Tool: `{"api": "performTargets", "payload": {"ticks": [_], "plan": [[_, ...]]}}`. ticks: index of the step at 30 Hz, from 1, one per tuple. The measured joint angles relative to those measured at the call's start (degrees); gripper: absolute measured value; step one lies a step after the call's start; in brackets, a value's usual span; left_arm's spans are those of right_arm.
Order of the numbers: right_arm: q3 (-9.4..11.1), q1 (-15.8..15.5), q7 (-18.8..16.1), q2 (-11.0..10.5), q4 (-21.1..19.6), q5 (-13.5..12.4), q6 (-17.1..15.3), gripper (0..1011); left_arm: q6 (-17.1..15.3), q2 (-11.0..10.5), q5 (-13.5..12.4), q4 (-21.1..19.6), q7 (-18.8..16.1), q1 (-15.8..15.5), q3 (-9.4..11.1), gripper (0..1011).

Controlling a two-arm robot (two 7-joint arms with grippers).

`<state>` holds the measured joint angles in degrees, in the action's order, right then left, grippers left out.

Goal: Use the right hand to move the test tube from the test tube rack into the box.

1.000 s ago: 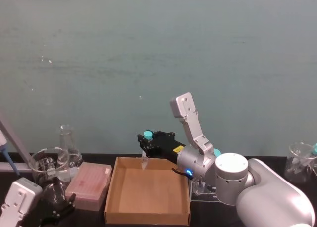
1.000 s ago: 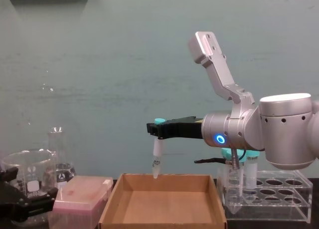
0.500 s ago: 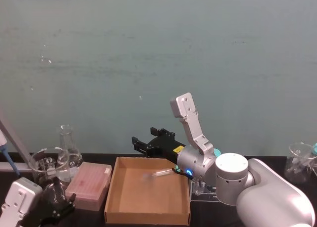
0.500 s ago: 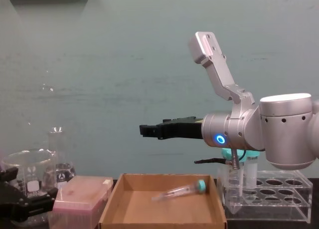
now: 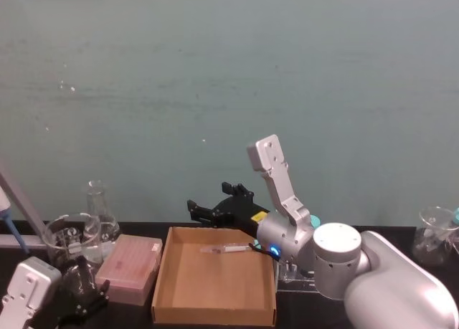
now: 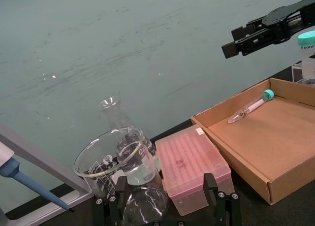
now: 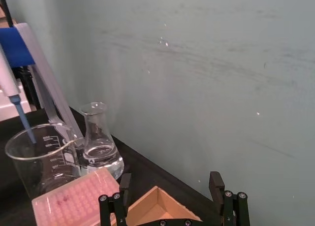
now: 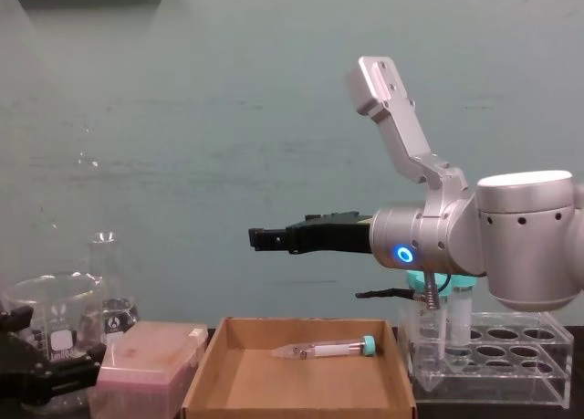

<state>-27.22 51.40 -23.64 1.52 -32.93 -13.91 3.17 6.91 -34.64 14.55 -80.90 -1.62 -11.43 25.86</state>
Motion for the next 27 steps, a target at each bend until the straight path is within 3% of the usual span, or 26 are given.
{"api": "performTargets", "payload": {"ticks": [6, 7, 13, 18, 27], "plan": [[1.3, -4.5, 0.0, -2.5, -9.7, 0.5, -0.4, 1000, 0.0, 0.0, 0.0, 0.0, 0.0, 0.0, 0.0, 1000], [1.9, -6.0, 0.0, -3.5, -12.9, 0.4, -0.7, 1000, 0.0, 0.0, 0.0, 0.0, 0.0, 0.0, 0.0, 1000], [5.1, -10.7, 0.8, -7.1, -23.6, -1.3, -1.0, 1000, 0.0, 0.0, 0.0, 0.0, 0.0, 0.0, 0.0, 1000], [9.6, -15.7, 6.0, -10.3, -30.5, -1.6, 1.7, 1000, 0.0, 0.0, 0.0, 0.0, 0.0, 0.0, 0.0, 1000], [17.9, -24.3, 17.6, -13.9, -33.6, 1.1, 3.9, 1000, 0.0, 0.0, 0.0, 0.0, 0.0, 0.0, 0.0, 1000]]}}
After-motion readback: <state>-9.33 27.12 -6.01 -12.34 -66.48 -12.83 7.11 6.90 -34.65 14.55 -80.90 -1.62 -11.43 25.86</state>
